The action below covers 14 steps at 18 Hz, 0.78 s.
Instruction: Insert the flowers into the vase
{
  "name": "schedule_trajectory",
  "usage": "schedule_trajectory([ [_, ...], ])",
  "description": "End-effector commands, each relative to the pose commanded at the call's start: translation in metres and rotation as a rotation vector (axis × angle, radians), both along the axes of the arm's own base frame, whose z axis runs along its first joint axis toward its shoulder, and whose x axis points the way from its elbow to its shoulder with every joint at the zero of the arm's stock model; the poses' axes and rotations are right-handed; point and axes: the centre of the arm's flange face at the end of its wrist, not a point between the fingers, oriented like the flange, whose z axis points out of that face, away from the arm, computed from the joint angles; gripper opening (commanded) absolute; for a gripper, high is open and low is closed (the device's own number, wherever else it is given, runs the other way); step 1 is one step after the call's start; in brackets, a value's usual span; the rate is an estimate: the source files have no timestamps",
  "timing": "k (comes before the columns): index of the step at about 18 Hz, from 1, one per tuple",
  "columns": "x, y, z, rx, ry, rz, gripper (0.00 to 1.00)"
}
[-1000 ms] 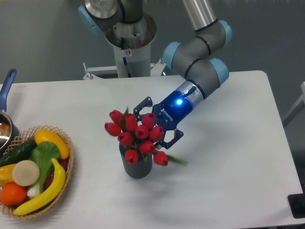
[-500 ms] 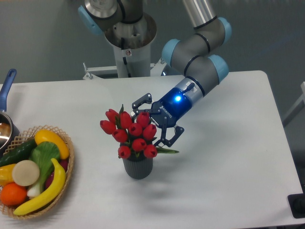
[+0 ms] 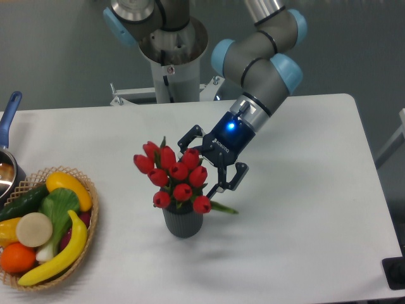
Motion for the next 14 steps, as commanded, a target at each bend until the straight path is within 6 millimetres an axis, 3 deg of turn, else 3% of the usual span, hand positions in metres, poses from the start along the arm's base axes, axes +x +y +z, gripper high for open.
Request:
schedule_trajectory([
  [4,0.012,-0.026,0.032,-0.102,0.12,0.076,1.0],
  [8,-0.002,-0.072,0.09,-0.179,0.273,0.215,1.0],
  [11,-0.013,-0.086,0.127,-0.295,0.324,0.267,1.0],
  [14,-0.023,-0.097,0.145,-0.432,0.378,0.21,1.0],
])
